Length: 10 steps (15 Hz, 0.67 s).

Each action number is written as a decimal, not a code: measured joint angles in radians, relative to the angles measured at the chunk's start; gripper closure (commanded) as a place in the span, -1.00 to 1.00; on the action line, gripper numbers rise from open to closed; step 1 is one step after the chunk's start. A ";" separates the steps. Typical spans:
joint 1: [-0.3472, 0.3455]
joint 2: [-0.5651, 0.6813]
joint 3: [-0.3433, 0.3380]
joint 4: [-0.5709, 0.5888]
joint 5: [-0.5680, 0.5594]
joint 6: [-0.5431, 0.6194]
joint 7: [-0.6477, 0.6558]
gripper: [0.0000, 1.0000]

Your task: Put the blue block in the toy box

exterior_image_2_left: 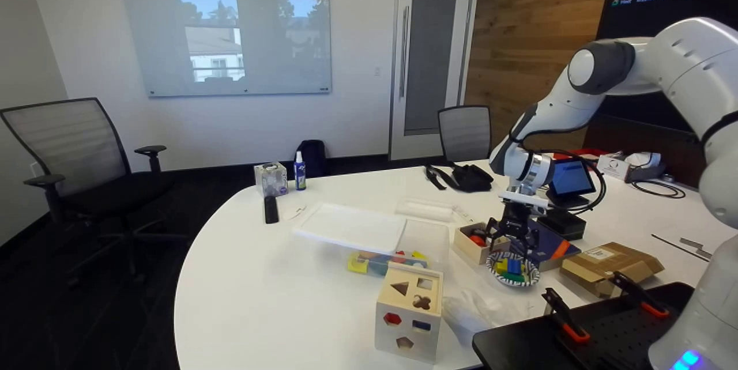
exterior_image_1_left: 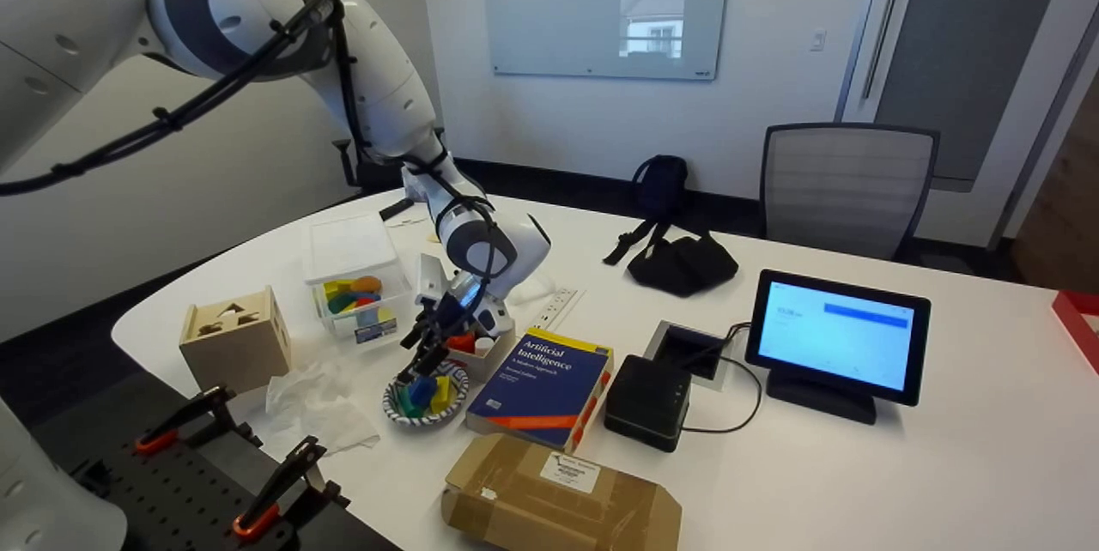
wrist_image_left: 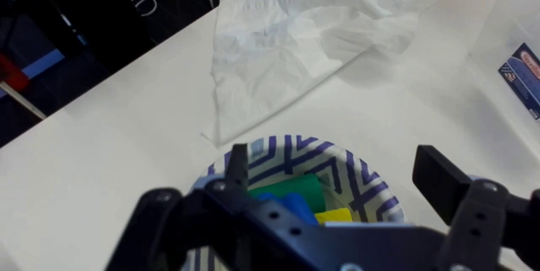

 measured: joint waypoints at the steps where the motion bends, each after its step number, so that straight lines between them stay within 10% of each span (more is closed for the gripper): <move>1: 0.000 -0.001 -0.001 -0.008 0.000 0.004 0.007 -1.00; 10: 0.002 -0.002 -0.005 -0.006 0.001 0.017 0.152 -1.00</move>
